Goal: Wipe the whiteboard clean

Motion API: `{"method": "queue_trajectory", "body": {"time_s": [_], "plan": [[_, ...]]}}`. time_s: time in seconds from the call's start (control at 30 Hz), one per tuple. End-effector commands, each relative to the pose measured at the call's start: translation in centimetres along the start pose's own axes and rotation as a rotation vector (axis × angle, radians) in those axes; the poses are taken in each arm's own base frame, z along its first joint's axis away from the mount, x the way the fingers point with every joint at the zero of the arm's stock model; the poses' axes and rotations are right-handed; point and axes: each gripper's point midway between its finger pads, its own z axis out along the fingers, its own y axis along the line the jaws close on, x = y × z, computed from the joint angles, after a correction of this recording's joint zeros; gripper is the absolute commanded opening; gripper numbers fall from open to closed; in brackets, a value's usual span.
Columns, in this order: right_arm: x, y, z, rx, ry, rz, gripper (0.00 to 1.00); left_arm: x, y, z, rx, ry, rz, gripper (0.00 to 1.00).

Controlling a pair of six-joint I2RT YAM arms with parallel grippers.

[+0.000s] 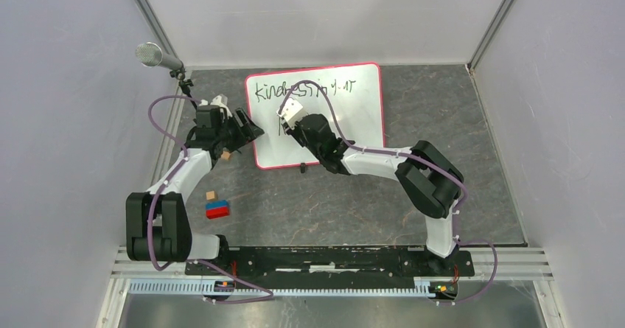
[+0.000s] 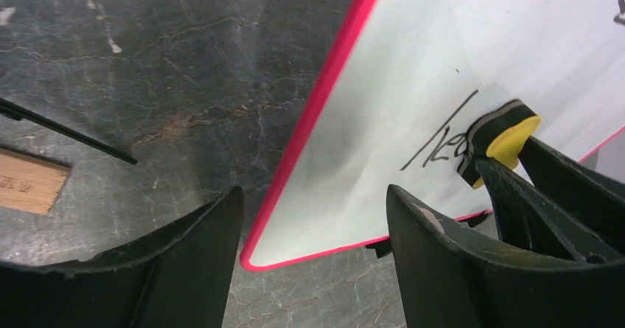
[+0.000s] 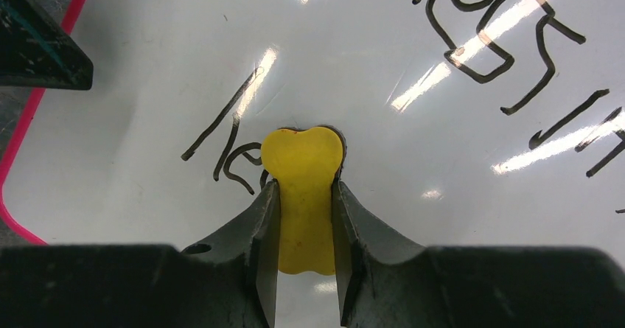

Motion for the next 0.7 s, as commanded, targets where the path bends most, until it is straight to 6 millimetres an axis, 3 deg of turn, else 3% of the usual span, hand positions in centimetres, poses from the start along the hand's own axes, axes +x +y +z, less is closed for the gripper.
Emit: {"method": "queue_trajectory", "body": {"time_s": [0.0,0.13,0.3,0.67], "plan": [[-1.2,-0.9,-0.1,0.052,-0.038,0.003,0.21,-1.6,0.0,-0.3,0.014,-0.055,-0.053,0.79],[-0.8,-2.6,-1.2,0.127,-0.036,0.0,0.21,-0.8,0.0,0.8,0.032,-0.006,-0.064,0.79],[0.5,-4.6,-2.1,0.176,-0.022,0.035,0.21,0.0,0.1,1.8,0.047,0.042,-0.08,0.73],[3.9,-9.2,-4.5,0.286,0.024,0.093,0.21,0.4,0.0,2.0,0.059,0.052,-0.092,0.61]]}}
